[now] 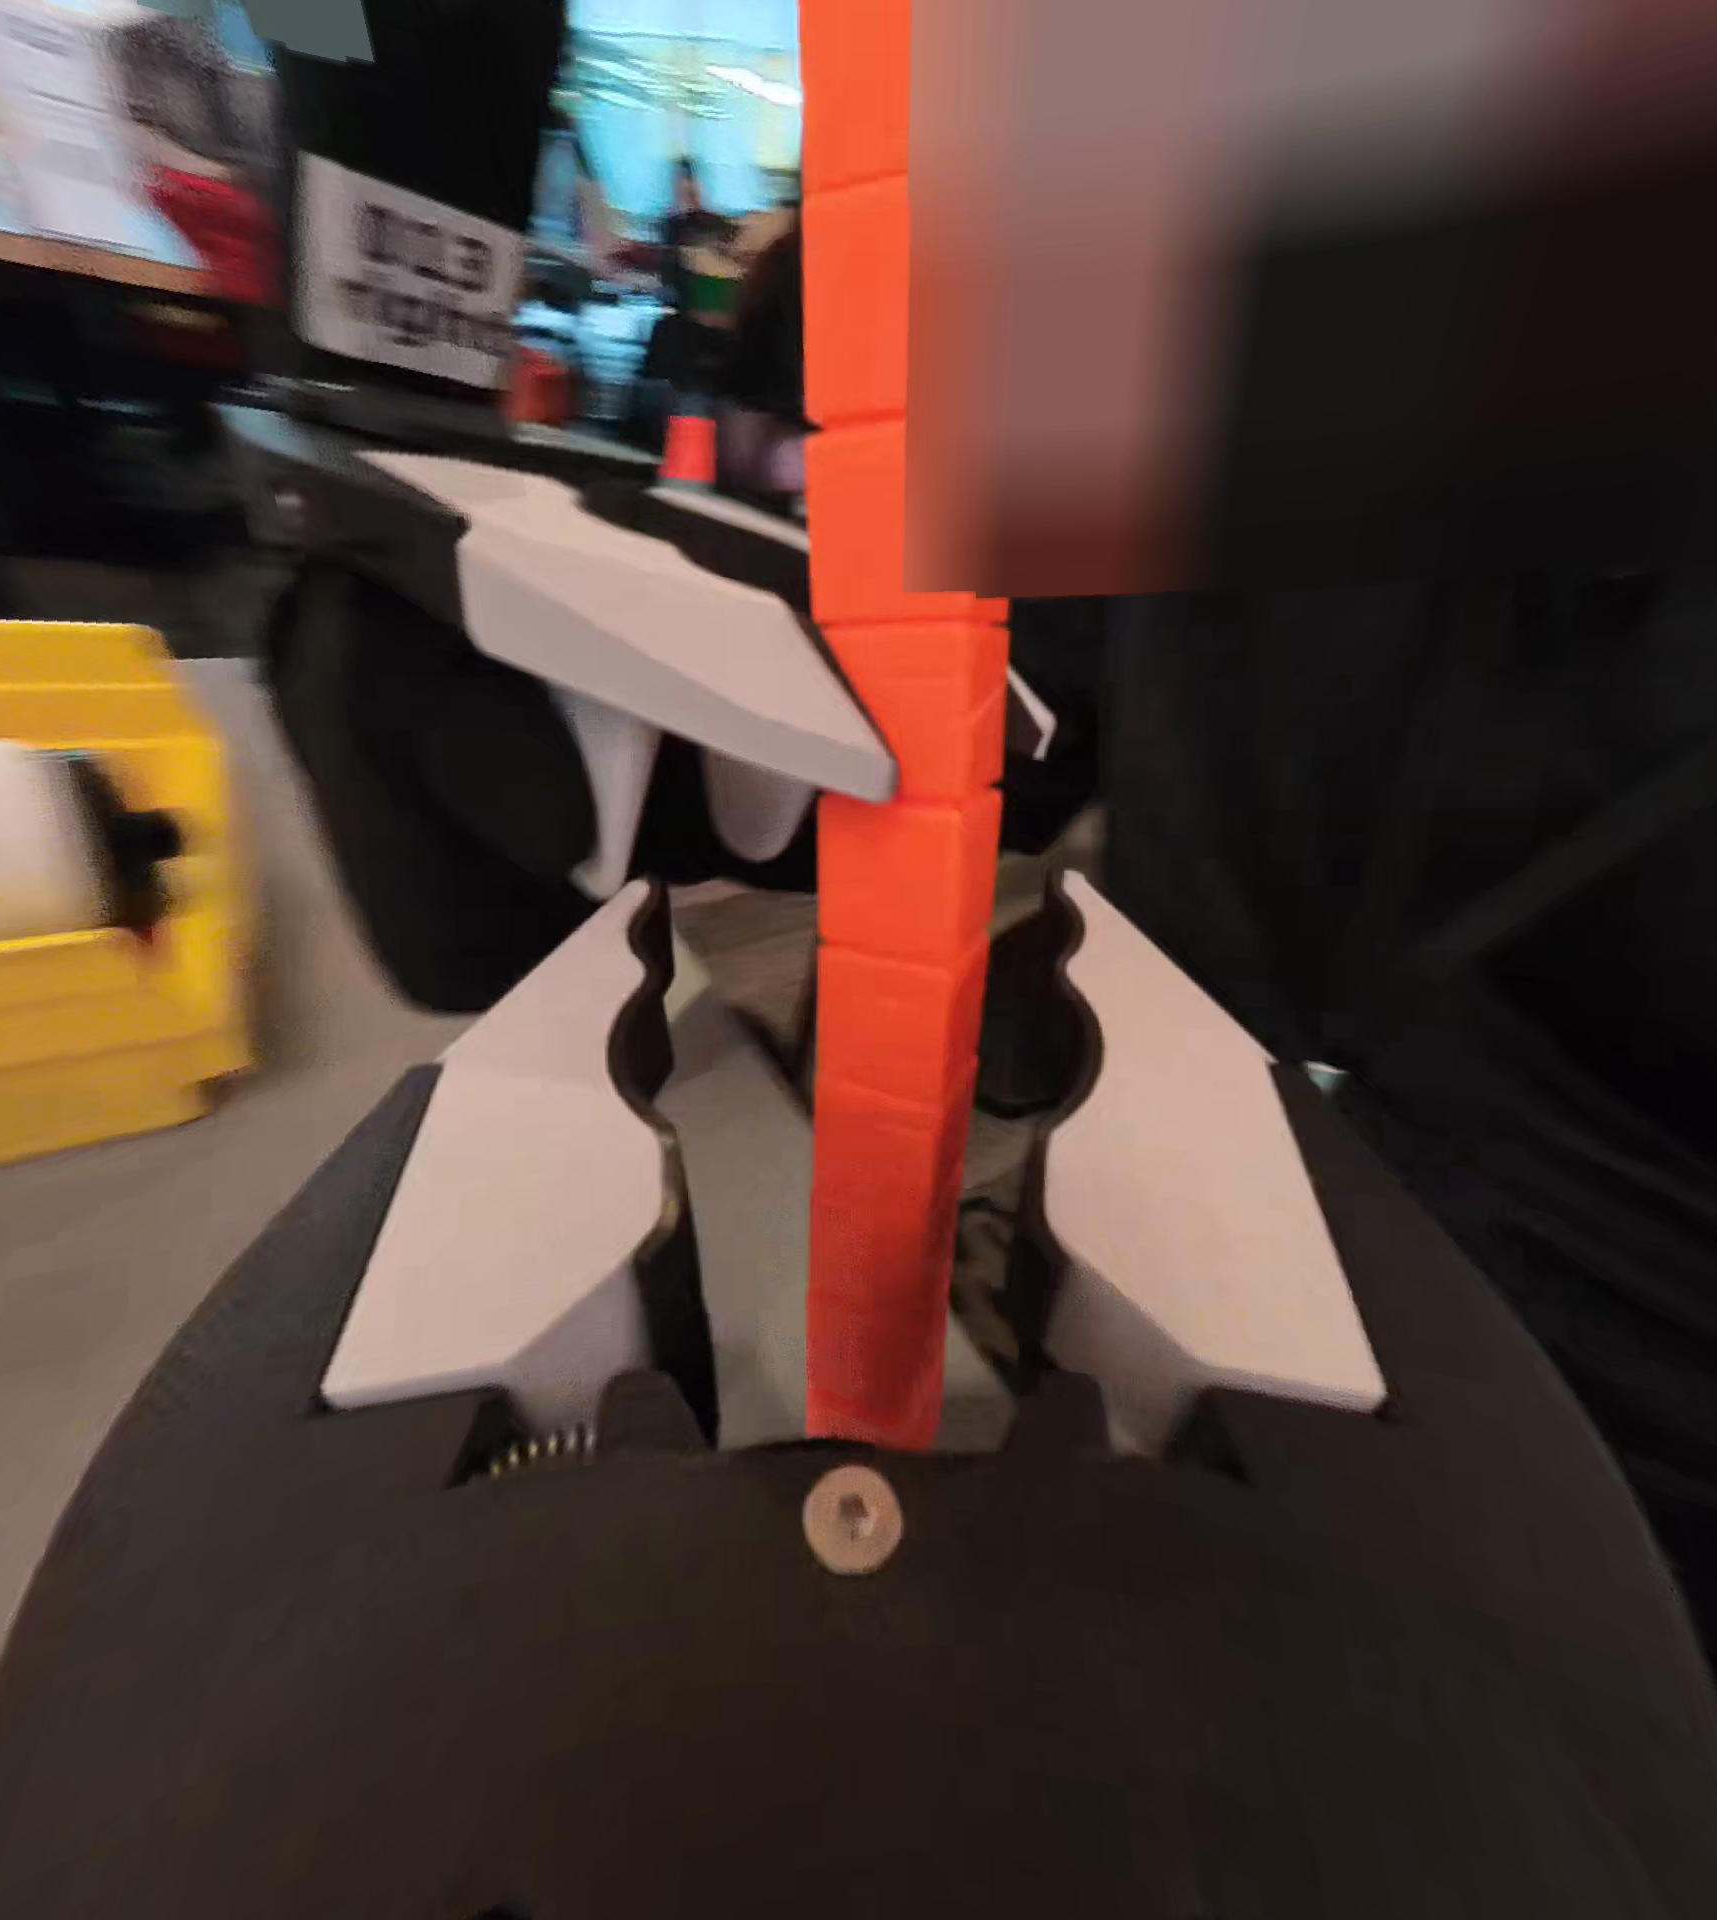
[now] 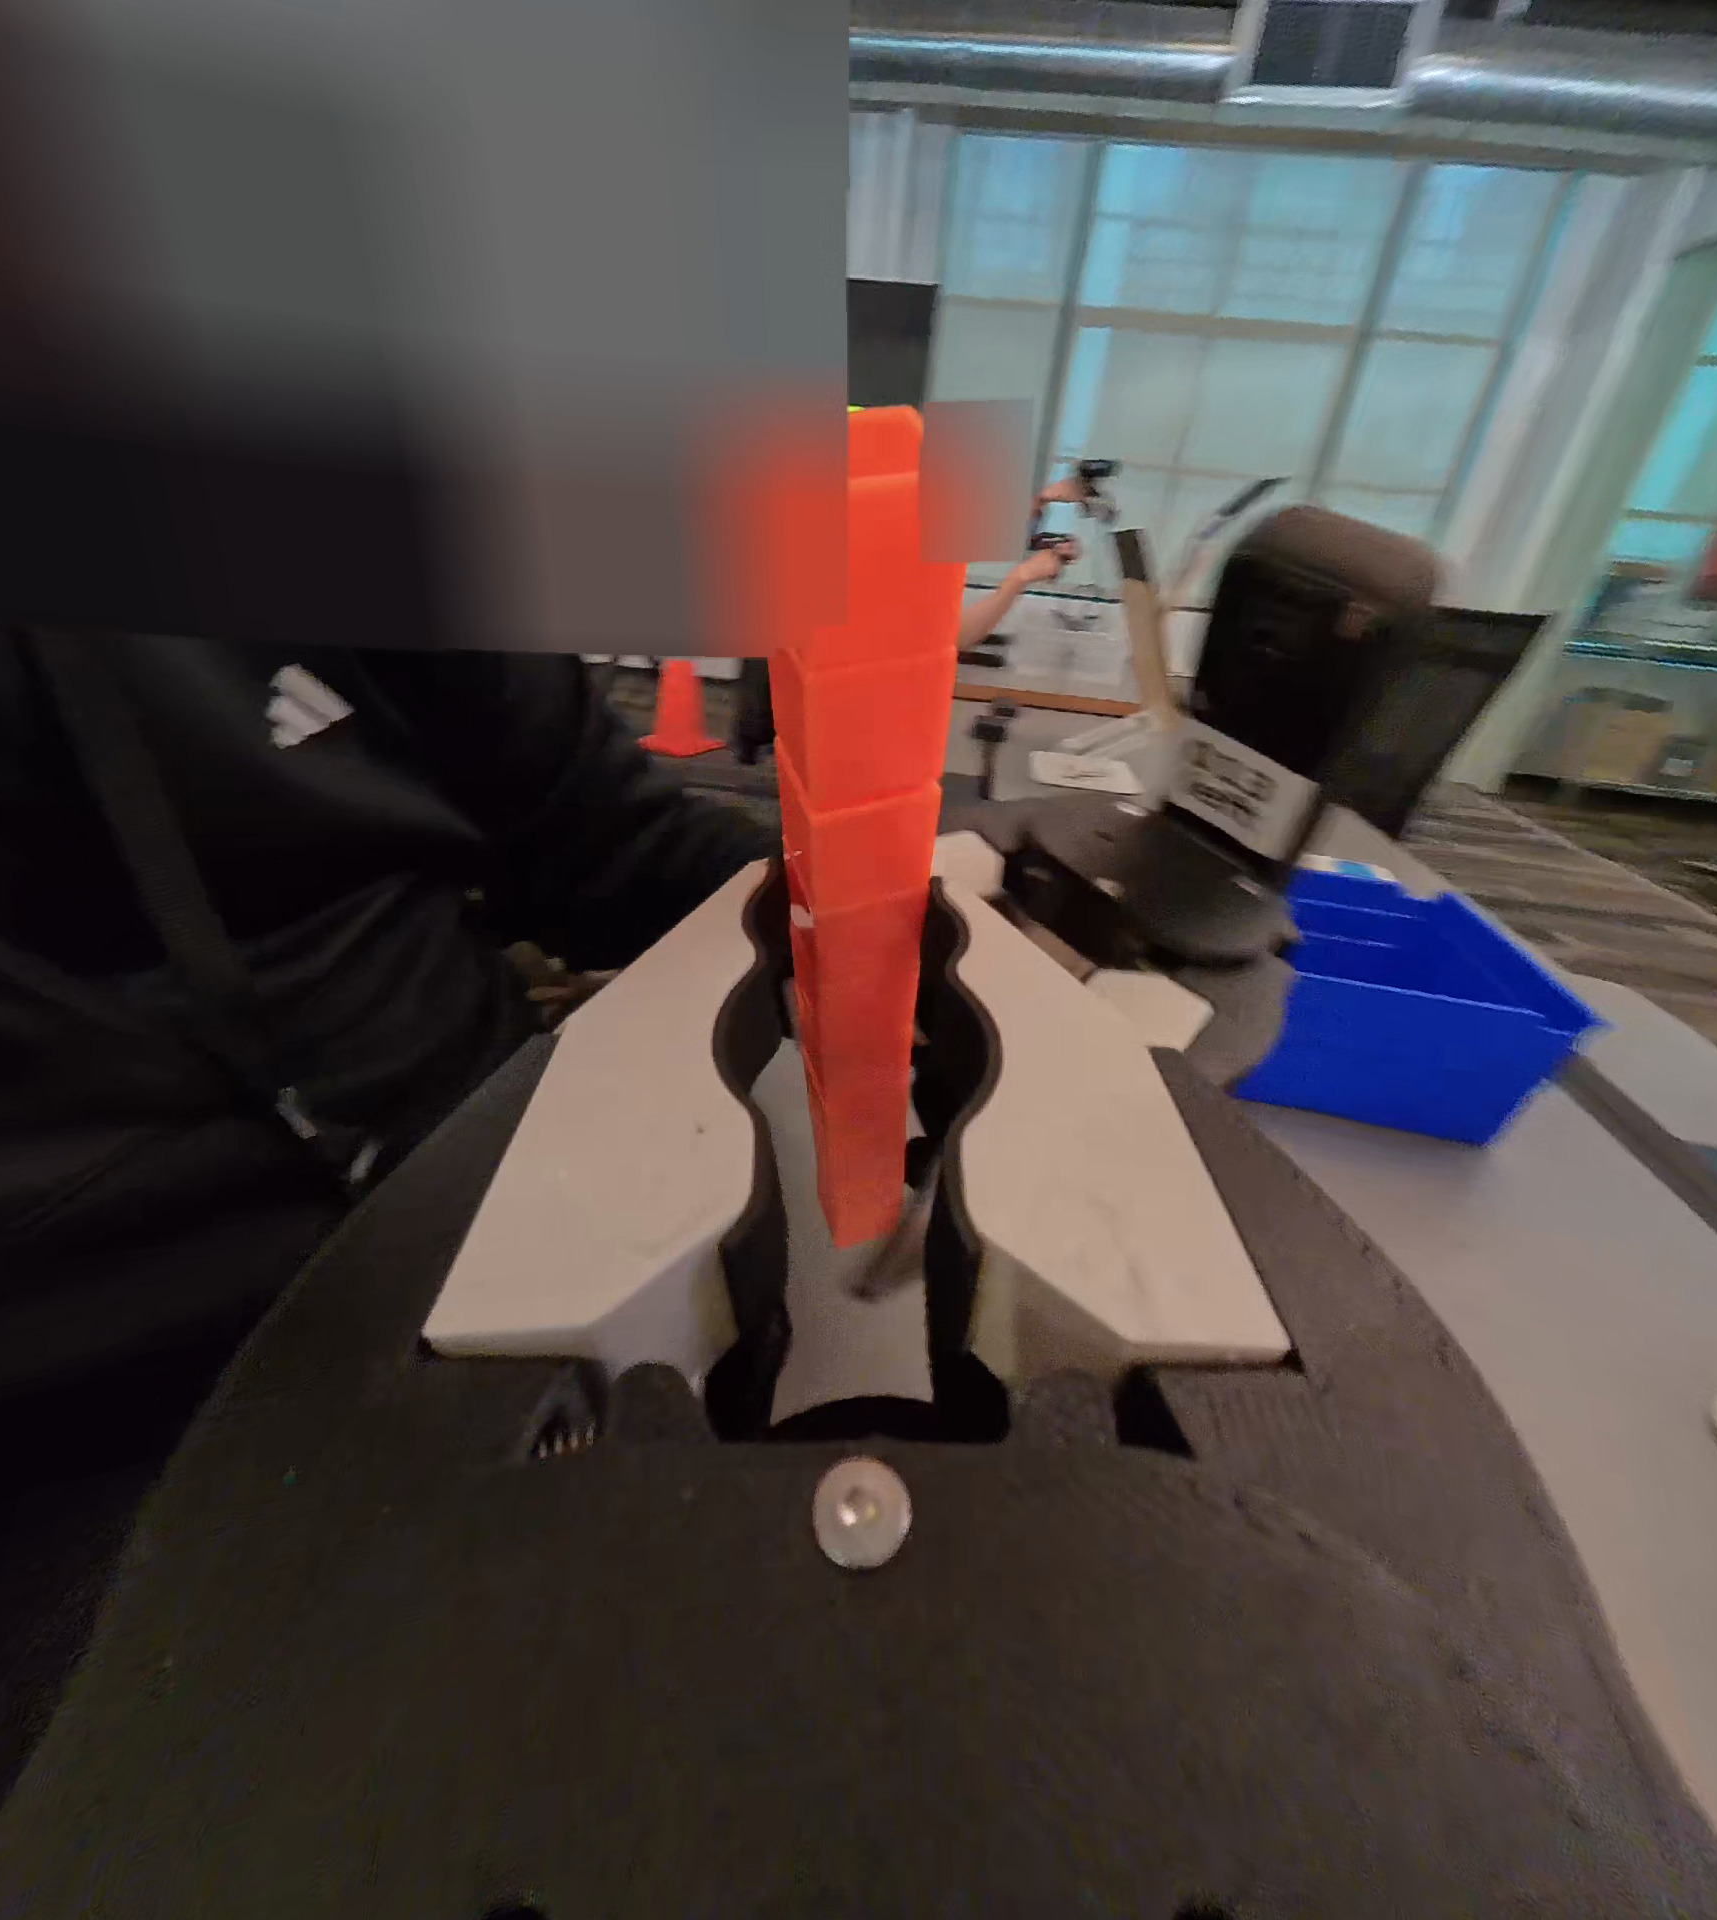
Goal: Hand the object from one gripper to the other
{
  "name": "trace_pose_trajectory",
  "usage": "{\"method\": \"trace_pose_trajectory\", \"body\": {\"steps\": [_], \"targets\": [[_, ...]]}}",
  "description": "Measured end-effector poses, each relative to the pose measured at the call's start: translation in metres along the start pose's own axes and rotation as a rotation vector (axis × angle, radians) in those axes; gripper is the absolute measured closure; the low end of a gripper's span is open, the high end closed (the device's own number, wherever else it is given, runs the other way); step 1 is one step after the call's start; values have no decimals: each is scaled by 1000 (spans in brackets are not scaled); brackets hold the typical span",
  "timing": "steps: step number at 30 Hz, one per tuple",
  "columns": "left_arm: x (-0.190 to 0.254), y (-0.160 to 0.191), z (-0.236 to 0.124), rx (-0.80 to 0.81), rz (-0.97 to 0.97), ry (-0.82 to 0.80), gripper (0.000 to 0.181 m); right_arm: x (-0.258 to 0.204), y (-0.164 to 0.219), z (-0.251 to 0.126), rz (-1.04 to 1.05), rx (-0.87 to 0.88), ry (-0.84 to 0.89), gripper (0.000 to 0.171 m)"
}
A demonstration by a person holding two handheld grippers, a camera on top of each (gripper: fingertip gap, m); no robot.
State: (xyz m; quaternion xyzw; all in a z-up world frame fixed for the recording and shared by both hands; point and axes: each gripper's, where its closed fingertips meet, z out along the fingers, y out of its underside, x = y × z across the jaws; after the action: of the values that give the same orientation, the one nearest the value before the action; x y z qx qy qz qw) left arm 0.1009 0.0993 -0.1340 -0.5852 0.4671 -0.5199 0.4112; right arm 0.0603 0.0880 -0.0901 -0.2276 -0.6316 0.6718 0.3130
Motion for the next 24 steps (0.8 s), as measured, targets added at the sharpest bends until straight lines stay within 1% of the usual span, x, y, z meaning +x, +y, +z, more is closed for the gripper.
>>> {"method": "trace_pose_trajectory", "body": {"steps": [1, 3, 6, 7, 8, 9, 10, 12, 13, 16, 17, 18, 19, 20, 21, 23, 24], "targets": [[-10, 1, -7, -13, 22, -100, 114, 8, -1, -3, 4, 4, 50, 148], [-30, 7, -20, -63, 77, -301, 110, 22, -1, -9, 15, 13, 136, 148], [-45, 16, -30, -130, 151, -497, 112, 43, -5, -16, 34, 54, 281, 149], [-47, 19, -30, -146, 162, -534, 116, 49, -4, -18, 34, 58, 327, 149], [-54, 23, -33, -168, 171, -595, 124, 53, -4, -20, 36, 62, 362, 148], [-62, 27, -38, -189, 177, -668, 127, 57, -5, -21, 43, 73, 398, 148], [-66, 30, -40, -201, 180, -701, 133, 60, -6, -22, 52, 89, 419, 148], [-69, 27, -45, -152, 180, -735, 159, 60, -8, -24, 70, 119, 438, 148], [-70, 25, -48, -120, 172, -738, 162, 61, -9, -24, 77, 132, 450, 148], [-68, 27, -48, -89, 138, -706, 163, 62, -7, -23, 102, 142, 469, 148], [-64, 26, -45, -77, 127, -667, 163, 60, -8, -22, 89, 146, 458, 149], [-58, 24, -42, -53, 102, -618, 163, 58, -9, -20, 77, 145, 447, 143], [-56, 21, -43, -21, 86, -598, 163, 58, -8, -19, 87, 137, 440, 122], [-53, 19, -43, 8, 62, -567, 163, 57, -8, -19, 101, 135, 417, 110], [-48, 16, -43, 40, 33, -506, 162, 54, -9, -20, 105, 145, 389, 108], [-24, 14, -35, 93, -42, -280, 163, 53, -9, -22, 120, 159, 351, 105], [-11, 15, -32, 102, -62, -169, 163, 48, -8, -21, 127, 155, 303, 102]]}}
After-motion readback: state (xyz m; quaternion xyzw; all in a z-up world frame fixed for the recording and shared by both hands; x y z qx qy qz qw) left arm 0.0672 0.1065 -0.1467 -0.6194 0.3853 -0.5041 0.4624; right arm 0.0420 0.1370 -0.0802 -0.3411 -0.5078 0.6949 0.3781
